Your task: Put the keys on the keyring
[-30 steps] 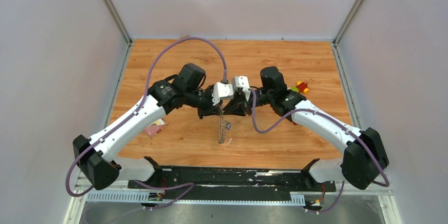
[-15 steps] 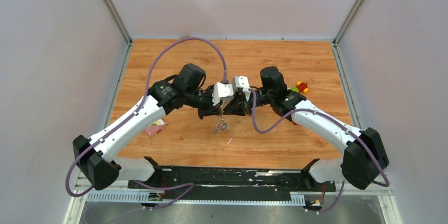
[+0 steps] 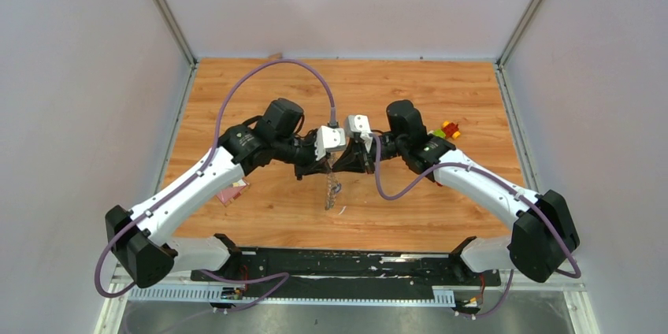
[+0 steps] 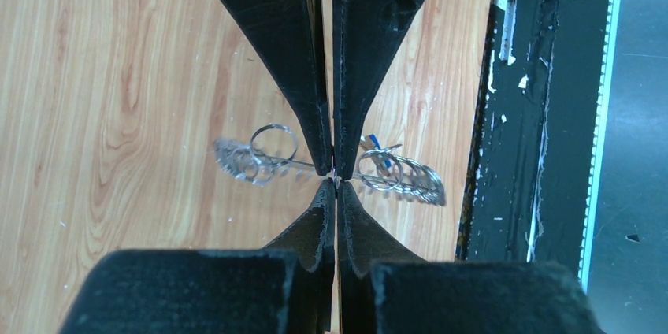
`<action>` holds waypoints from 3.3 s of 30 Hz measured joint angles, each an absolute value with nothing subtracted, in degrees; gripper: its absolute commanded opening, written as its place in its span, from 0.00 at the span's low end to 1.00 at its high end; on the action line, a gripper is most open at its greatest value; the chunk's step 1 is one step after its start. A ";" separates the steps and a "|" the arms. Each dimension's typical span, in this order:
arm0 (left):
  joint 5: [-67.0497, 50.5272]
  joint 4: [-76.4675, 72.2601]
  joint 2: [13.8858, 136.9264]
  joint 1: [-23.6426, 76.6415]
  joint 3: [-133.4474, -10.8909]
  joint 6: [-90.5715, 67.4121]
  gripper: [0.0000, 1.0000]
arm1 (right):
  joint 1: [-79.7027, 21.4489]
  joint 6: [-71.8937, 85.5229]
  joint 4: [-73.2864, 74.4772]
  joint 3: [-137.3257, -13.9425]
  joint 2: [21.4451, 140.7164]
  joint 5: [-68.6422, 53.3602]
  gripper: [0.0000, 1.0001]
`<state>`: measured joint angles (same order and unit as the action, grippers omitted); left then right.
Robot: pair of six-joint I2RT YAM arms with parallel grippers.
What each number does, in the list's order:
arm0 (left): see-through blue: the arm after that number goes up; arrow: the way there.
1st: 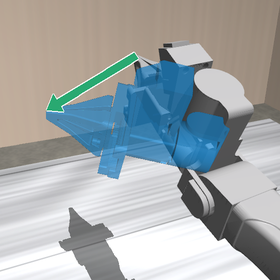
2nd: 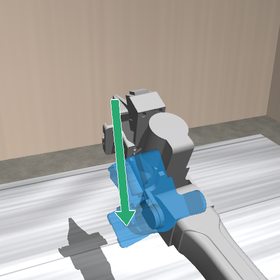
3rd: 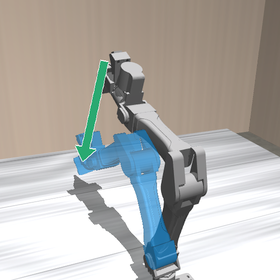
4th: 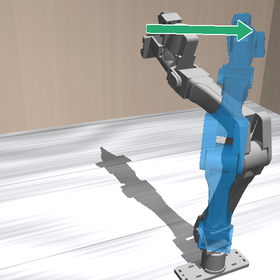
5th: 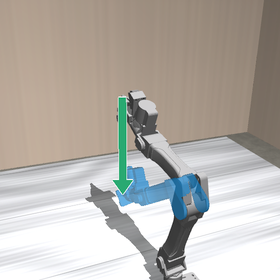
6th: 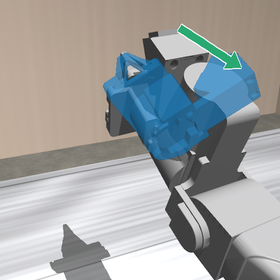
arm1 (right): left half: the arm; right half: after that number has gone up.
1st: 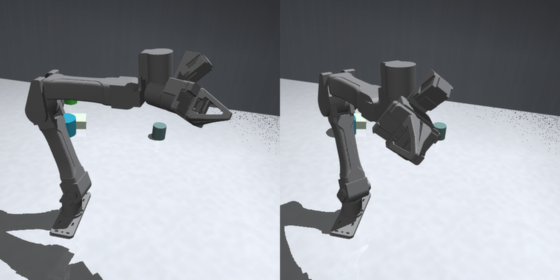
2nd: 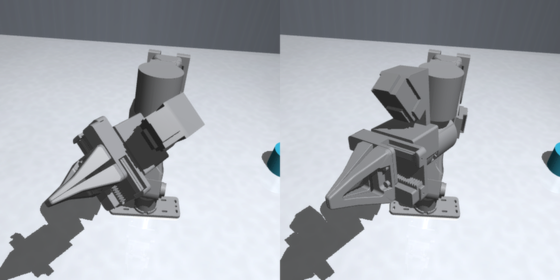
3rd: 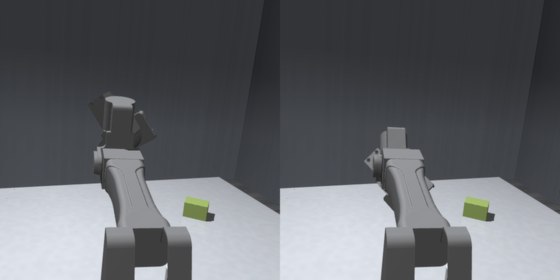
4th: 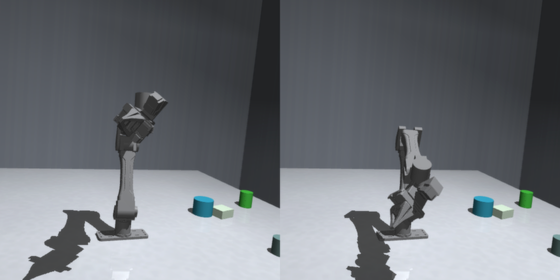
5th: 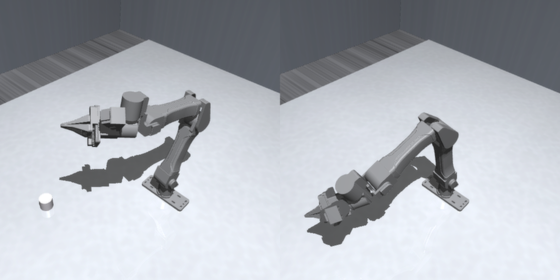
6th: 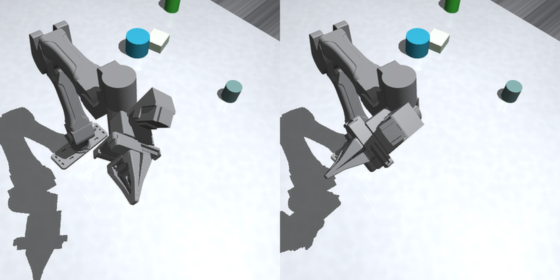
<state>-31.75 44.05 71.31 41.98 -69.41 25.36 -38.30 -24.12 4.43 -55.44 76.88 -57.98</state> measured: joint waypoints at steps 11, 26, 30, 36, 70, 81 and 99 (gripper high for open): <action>-32.32 41.36 69.12 41.98 -66.70 25.39 0.00 | -38.50 -23.90 4.47 -55.44 76.88 -58.17 0.00; -32.53 40.84 68.86 41.98 -66.26 25.39 0.00 | -38.50 -23.83 4.47 -55.44 76.86 -58.19 0.09; -32.75 40.42 68.71 41.98 -66.24 25.39 0.00 | -38.52 -23.83 4.45 -55.44 76.86 -58.19 0.10; -32.75 39.92 68.14 41.98 -65.67 25.39 0.00 | -38.52 -23.92 4.45 -55.44 76.86 -58.19 0.08; -32.73 38.33 66.89 41.98 -64.01 25.41 0.00 | -38.44 -24.77 5.91 -55.44 76.86 -58.52 0.01; -33.08 38.33 66.92 41.98 -64.01 25.43 0.00 | -38.44 -24.49 5.91 -55.44 76.86 -58.67 0.07; -33.54 36.99 64.12 41.87 -63.02 27.53 0.52 | -38.48 -32.80 12.86 -55.44 74.22 -55.09 0.00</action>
